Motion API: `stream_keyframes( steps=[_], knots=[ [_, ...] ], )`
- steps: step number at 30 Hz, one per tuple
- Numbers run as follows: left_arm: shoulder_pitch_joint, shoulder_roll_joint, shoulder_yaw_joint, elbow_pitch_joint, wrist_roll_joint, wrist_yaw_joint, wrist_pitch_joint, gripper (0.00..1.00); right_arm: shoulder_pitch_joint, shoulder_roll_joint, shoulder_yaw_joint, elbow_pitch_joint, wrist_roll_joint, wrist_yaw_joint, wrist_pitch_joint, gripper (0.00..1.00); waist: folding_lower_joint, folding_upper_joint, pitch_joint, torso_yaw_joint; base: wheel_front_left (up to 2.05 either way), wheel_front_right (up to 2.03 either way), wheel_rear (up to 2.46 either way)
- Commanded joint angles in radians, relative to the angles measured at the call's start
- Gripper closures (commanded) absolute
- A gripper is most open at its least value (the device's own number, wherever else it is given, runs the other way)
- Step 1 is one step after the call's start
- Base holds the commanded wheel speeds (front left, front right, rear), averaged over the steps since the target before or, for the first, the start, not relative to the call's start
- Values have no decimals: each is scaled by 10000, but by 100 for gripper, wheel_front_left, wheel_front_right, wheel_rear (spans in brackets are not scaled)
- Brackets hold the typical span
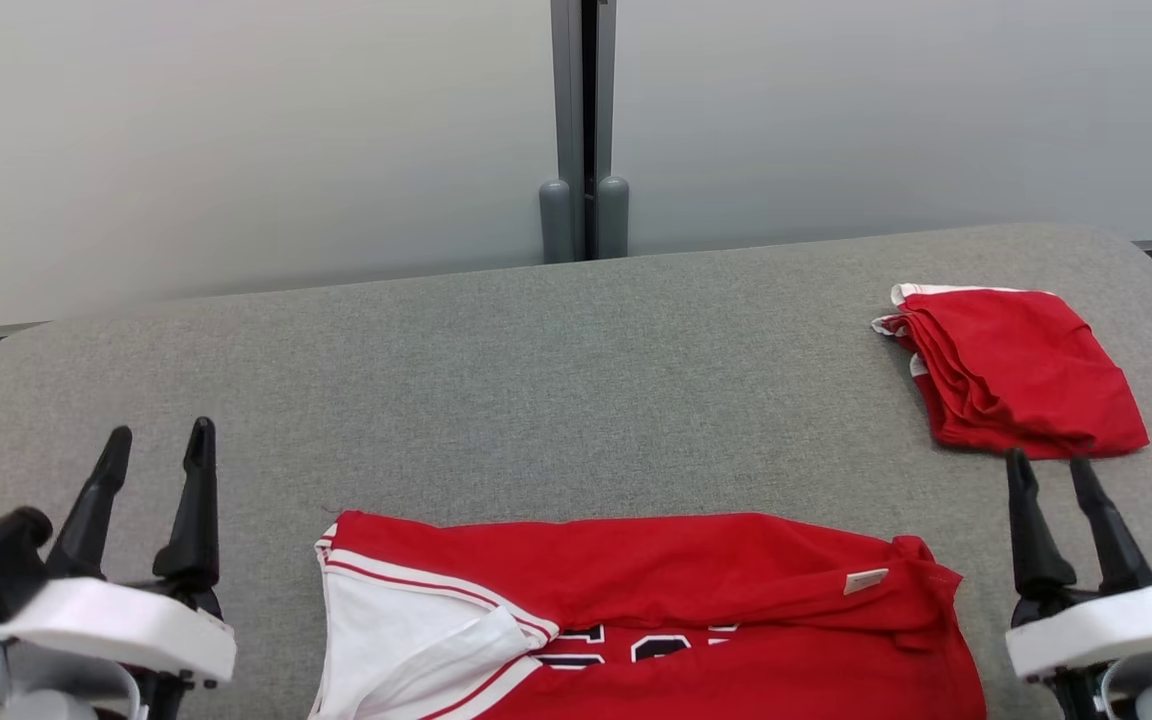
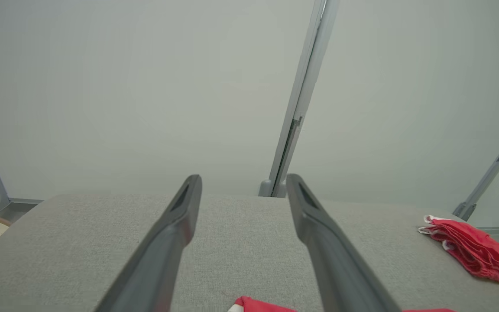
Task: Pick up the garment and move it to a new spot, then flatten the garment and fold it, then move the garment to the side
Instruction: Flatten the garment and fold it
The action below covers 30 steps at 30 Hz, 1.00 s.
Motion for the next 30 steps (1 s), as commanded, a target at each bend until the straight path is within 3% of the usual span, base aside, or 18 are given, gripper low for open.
stream_keyframes(
  steps=[1,5,11,19,30],
  knots=[
    [401,-281,314,-32,285,-82,-31,0,215,122,-79,-87,-186,-4,138,0,0,0,18,-3,0,0,0],
    [1226,-1203,1113,-21,1099,-463,-22,0,654,465,-280,-141,-493,-4,577,0,0,0,72,17,0,0,0],
    [1490,-1782,1454,183,1612,-998,-24,0,696,705,-498,-201,-790,-4,1151,0,0,0,111,46,0,0,0],
    [1311,-2100,1389,526,1873,-1353,-24,0,517,1116,-1046,719,-1325,-4,3331,0,0,0,150,161,0,0,0],
    [1143,-2189,1165,688,1926,-1433,41,0,232,1659,-1962,2161,-1275,-4,4288,0,0,0,384,451,0,0,0]
  ],
)
